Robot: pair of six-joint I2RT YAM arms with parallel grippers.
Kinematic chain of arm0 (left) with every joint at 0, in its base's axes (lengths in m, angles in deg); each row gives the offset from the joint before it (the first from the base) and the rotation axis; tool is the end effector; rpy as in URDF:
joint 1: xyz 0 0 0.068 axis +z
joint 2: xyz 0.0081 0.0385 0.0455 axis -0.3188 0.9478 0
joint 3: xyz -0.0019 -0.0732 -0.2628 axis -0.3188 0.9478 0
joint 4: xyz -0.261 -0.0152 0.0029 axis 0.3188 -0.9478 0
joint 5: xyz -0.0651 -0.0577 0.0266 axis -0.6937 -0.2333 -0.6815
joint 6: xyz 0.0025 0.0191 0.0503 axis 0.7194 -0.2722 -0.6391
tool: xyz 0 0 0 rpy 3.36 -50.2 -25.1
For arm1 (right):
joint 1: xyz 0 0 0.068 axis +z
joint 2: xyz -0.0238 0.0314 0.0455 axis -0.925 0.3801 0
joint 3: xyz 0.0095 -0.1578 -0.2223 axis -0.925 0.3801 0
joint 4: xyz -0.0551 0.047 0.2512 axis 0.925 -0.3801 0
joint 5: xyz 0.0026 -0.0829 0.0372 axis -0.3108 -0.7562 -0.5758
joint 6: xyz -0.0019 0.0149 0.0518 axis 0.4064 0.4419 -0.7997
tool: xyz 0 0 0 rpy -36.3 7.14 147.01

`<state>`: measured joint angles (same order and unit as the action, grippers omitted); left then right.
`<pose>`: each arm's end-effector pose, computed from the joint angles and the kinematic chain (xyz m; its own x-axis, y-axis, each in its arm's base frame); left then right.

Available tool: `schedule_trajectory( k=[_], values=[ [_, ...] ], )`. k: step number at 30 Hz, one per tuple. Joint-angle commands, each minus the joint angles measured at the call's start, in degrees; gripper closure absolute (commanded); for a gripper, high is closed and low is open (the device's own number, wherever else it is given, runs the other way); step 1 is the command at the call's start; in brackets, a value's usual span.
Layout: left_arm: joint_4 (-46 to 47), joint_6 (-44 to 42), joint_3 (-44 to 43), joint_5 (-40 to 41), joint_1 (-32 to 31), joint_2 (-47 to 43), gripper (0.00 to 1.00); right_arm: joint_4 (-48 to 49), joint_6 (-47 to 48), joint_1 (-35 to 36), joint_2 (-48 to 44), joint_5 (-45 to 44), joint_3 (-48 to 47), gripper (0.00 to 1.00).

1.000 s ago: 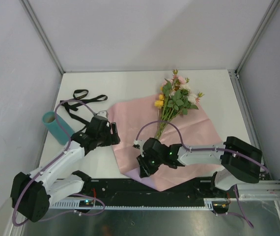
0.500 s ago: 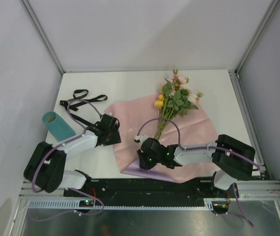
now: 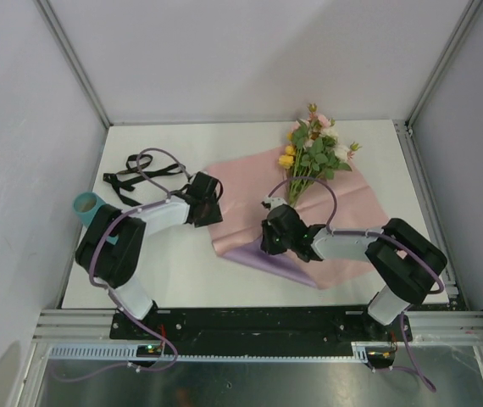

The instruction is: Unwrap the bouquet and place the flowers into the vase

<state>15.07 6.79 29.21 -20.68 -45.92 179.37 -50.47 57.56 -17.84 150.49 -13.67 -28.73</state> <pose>0.2831 -0.1404 0.1583 -0.8517 -0.2332 -0.4693 -0.1576 0.9681 -0.1950 0.2012 0.2368 0.1454 -0.7692 -0.1849 -0.6117 -0.4420 0.8452 0.3004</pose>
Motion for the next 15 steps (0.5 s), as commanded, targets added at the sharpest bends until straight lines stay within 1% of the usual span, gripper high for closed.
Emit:
schedule_trajectory(
  k=[1, 4, 7, 9, 11, 15],
  values=[
    [1.2, 0.9, -5.4, 1.1, 0.4, 4.3, 0.52, -1.6, 4.7, -4.3, 2.4, -2.7, 1.1, 0.85],
    [0.6, -0.1, -7.3, 0.6, 0.8, 4.6, 0.52, -1.2, 6.6, -4.6, 1.2, 0.0, 0.8, 0.84],
    [-0.9, -1.9, -8.8, 0.3, 1.5, 1.6, 0.51, -2.3, 8.0, -1.3, -1.5, 3.2, 0.0, 0.82],
    [-2.3, -3.5, -10.2, -0.5, 2.1, -1.5, 0.47, -4.3, 8.4, 1.5, -3.3, 4.8, -0.6, 0.79],
    [-4.9, -5.6, -12.2, -1.7, 2.4, -5.0, 0.43, -7.2, 8.0, 4.4, -5.0, 5.8, -1.0, 0.74],
    [-11.0, -10.7, -15.6, -4.1, 2.5, -12.4, 0.3, -14.2, 6.2, 9.8, -8.5, 4.1, -1.3, 0.61]
  ],
)
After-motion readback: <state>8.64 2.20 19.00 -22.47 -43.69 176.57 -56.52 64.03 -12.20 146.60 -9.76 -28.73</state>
